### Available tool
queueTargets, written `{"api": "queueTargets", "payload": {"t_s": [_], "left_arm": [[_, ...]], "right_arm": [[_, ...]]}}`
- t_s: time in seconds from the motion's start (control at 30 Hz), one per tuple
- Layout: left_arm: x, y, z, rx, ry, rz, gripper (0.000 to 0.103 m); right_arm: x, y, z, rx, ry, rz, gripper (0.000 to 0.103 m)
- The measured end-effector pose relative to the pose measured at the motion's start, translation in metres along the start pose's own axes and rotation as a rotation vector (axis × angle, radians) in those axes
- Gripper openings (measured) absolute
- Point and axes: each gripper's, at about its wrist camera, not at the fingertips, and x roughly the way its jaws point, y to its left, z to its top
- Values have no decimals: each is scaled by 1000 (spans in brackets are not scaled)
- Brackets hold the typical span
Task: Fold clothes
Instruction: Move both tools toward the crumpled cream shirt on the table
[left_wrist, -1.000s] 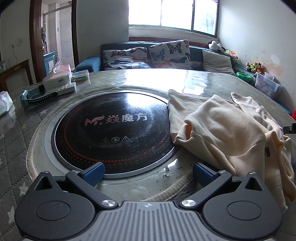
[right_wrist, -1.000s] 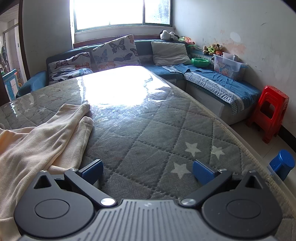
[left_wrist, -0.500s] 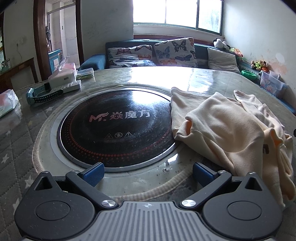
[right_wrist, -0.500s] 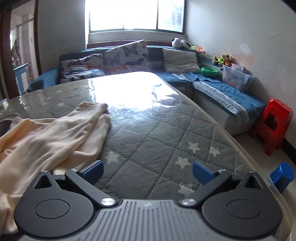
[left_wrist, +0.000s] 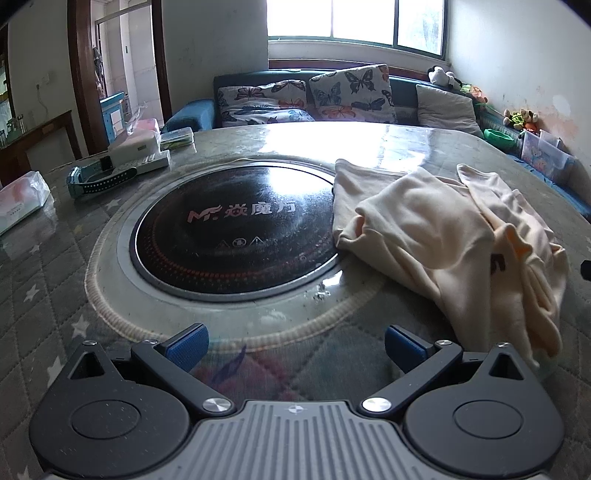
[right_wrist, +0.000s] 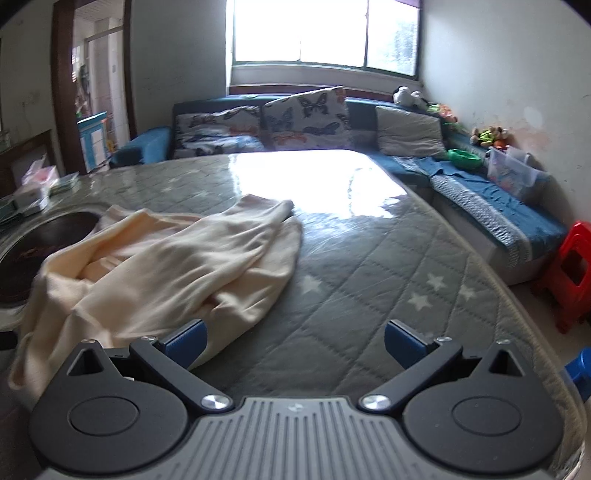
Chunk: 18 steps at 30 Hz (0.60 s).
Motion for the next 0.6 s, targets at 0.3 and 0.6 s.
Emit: {"api": "queueTargets", "payload": {"t_s": [0.3, 0.6], "left_arm": [[-14, -8, -4, -12, 1, -2, 103], [-19, -11, -8, -11, 21, 6, 103]], "right_arm": [[-12, 13, -8, -17, 25, 56, 103], [-20, 20, -13, -21, 31, 82, 103]]}}
